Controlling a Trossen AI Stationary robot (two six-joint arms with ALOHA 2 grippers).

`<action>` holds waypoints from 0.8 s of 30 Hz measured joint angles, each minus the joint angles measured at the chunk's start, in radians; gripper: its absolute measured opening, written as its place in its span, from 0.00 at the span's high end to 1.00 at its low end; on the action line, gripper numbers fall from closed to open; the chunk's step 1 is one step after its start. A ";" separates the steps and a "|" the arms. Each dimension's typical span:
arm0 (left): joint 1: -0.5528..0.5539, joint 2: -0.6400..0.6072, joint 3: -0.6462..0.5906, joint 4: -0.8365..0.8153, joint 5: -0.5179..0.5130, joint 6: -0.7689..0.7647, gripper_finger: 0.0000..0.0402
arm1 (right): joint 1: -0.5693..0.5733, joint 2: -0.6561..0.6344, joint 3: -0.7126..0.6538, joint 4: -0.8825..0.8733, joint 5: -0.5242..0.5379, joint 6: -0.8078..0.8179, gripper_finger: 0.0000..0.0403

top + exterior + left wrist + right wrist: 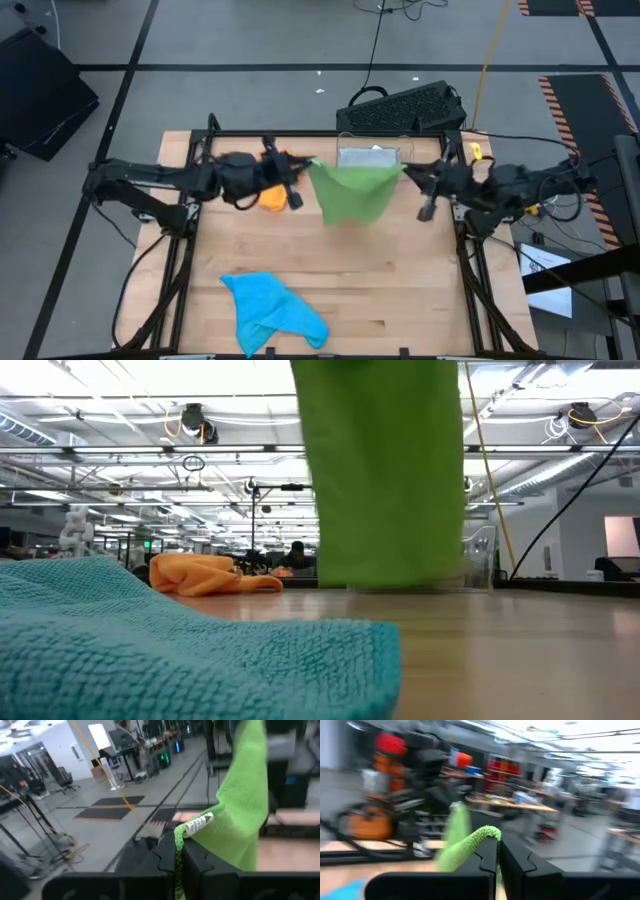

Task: Fold microfiber towels
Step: Fold the green microfiber towel

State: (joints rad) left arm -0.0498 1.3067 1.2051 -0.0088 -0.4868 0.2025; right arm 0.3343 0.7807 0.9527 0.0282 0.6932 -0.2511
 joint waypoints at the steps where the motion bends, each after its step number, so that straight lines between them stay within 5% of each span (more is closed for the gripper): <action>1: 0.005 -0.026 0.003 -0.041 0.018 -0.039 0.97 | 0.004 -0.017 0.000 -0.031 -0.040 0.028 0.99; 9: -0.111 -0.112 -0.048 -0.292 0.365 -0.341 0.97 | 0.081 -0.051 -0.051 -0.305 -0.236 0.380 0.99; 15: -0.269 -0.082 -0.147 -0.277 0.404 -0.478 0.99 | 0.139 -0.016 -0.178 -0.283 -0.434 0.593 0.99; 24: -0.434 0.040 -0.291 -0.044 0.377 -0.644 0.99 | 0.302 0.084 -0.383 -0.238 -0.485 0.978 0.99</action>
State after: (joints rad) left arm -0.4834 1.3471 0.9142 -0.0523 -0.1097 -0.4411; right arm 0.6360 0.8646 0.5693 -0.2099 0.2084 0.7268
